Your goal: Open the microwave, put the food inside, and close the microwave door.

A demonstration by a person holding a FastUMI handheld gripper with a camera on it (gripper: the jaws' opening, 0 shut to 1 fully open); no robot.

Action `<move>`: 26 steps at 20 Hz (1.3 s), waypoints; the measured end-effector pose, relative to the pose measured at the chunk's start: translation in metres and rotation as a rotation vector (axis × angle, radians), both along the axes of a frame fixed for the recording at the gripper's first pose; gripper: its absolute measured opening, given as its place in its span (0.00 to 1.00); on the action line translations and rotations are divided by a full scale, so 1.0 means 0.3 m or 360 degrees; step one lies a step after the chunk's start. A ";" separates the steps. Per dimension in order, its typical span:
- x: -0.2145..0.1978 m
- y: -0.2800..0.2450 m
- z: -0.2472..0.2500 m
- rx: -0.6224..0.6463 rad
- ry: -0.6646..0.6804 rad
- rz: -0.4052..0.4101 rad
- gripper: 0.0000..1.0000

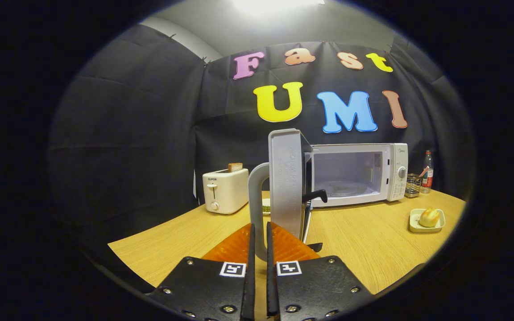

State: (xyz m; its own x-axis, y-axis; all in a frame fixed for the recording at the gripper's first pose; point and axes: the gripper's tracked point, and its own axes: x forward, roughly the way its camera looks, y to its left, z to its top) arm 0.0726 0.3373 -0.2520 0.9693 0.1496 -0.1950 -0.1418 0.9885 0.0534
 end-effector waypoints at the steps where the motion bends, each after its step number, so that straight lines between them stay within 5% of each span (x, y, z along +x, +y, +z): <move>1: -0.011 -0.001 0.009 -0.0002 -0.0003 0.0022 0.11; 9: -0.095 -0.188 0.098 -0.0141 0.0003 0.0267 0.11; 14: -0.093 -0.374 0.115 -0.0304 -0.0042 0.0309 0.12; 20: -0.077 -0.638 0.144 -0.0568 -0.0111 0.0218 0.52; 23: -0.072 -0.746 0.100 -0.0571 -0.0064 0.0212 0.89; 26: -0.069 -0.877 0.063 -0.0507 0.0045 0.0195 0.96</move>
State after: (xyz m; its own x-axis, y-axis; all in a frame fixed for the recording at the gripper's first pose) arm 0.0520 0.0742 -0.2331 0.9415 0.1921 -0.2771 -0.2636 0.9317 -0.2498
